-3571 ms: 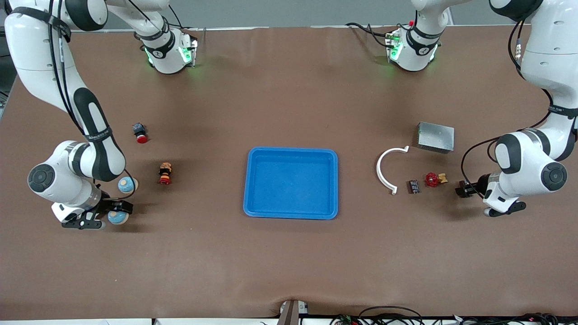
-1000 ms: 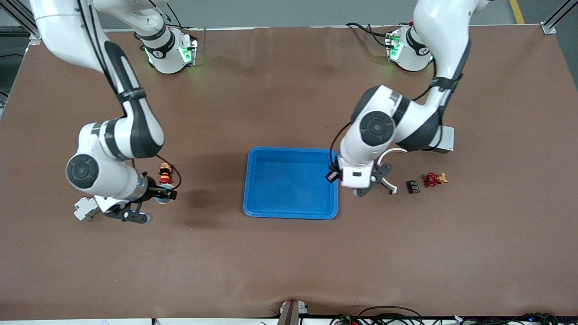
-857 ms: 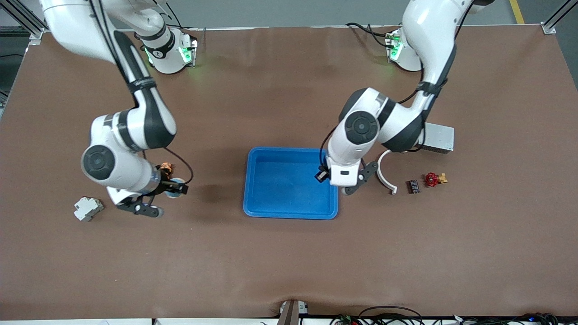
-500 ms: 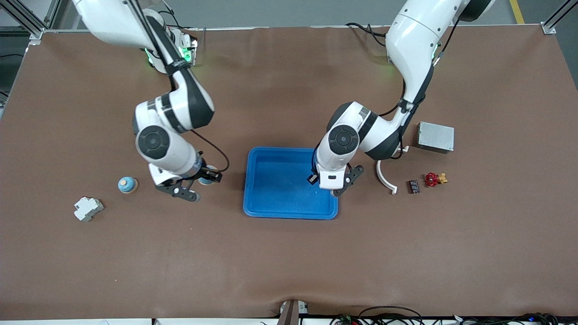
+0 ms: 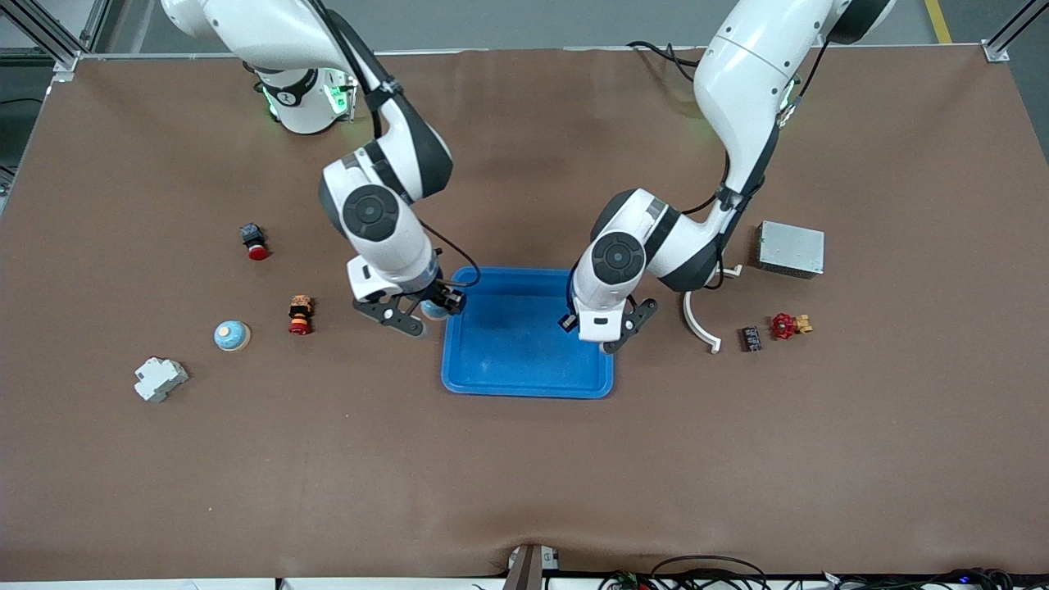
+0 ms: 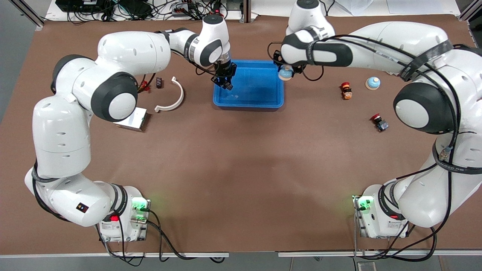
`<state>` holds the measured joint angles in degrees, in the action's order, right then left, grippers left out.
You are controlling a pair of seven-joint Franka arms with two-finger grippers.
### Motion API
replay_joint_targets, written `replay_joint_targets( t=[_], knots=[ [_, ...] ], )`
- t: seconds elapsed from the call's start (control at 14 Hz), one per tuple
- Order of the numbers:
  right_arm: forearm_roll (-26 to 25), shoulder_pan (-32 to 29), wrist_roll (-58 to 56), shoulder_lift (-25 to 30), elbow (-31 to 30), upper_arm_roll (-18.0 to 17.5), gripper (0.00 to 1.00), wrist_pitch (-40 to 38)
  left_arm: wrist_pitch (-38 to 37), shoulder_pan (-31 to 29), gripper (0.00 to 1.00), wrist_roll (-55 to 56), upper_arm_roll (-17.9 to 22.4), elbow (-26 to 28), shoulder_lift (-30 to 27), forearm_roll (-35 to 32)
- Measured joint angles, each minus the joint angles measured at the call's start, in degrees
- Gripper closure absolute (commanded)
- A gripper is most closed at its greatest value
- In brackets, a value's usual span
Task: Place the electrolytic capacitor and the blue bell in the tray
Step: 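Carry the bell and the capacitor over the blue tray and lower both, then open both grippers in the tray and draw both arms back out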
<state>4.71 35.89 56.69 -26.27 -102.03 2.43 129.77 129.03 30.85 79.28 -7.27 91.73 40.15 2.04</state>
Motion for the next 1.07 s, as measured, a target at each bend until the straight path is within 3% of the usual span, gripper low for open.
replay_joint_targets(
  t=[0.5,0.64,0.71,0.79,1.07],
  knots=[
    [-0.05,5.06,8.58,-6.54,-0.50,0.09,1.00,8.30,1.34,0.53,1.00,0.01,0.01,0.06,2.24,-0.71],
    [-0.18,6.21,10.17,-7.95,-0.42,0.17,1.00,8.87,1.40,0.54,0.80,0.01,0.02,0.03,2.25,-0.72],
    [-0.25,6.67,10.84,-8.53,-0.26,0.20,1.00,8.94,1.45,0.54,0.47,0.01,0.04,0.00,2.25,-0.72],
    [-0.37,7.11,11.74,-9.19,0.07,0.24,1.00,9.07,1.48,0.54,0.01,0.01,0.06,-0.04,2.25,-0.72],
    [-0.48,8.02,13.97,-11.34,1.36,0.35,1.00,11.31,1.68,0.50,0.00,0.02,0.13,-0.61,1.98,-0.73]
  ],
)
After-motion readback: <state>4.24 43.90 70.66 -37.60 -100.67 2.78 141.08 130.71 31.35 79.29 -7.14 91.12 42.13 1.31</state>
